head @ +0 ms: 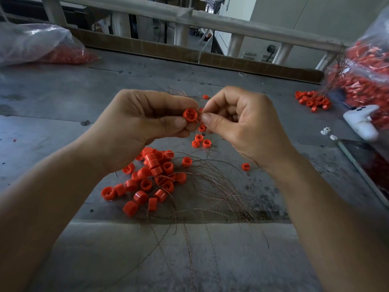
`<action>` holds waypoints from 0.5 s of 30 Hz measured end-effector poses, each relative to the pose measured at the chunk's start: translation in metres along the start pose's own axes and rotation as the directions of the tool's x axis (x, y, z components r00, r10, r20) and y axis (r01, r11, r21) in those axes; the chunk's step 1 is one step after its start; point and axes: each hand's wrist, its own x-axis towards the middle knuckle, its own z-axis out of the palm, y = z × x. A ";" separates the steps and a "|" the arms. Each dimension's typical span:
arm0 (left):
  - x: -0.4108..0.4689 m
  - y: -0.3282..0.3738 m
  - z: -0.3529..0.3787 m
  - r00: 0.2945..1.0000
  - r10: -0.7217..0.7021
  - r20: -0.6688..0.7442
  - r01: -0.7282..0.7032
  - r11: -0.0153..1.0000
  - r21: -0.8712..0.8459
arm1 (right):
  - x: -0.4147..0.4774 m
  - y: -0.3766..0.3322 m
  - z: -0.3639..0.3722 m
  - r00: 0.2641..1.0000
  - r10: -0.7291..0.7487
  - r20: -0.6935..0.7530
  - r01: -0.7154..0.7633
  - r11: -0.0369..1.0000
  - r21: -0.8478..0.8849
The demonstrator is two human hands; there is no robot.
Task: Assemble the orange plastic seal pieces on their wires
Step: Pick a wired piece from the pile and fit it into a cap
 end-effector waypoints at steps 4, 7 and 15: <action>0.000 0.000 0.000 1.000 -0.012 -0.011 0.012 1.000 -0.022 | 0.000 0.000 -0.001 1.000 -0.010 -0.018 0.010 1.000 -0.024; 0.000 0.001 0.000 1.000 -0.011 -0.010 0.011 1.000 -0.028 | 0.000 0.000 0.000 1.000 -0.014 -0.022 0.013 0.999 -0.037; 0.000 0.000 -0.003 1.000 0.007 0.004 -0.007 1.000 -0.009 | 0.001 0.000 0.001 1.000 -0.010 -0.021 0.009 0.999 -0.033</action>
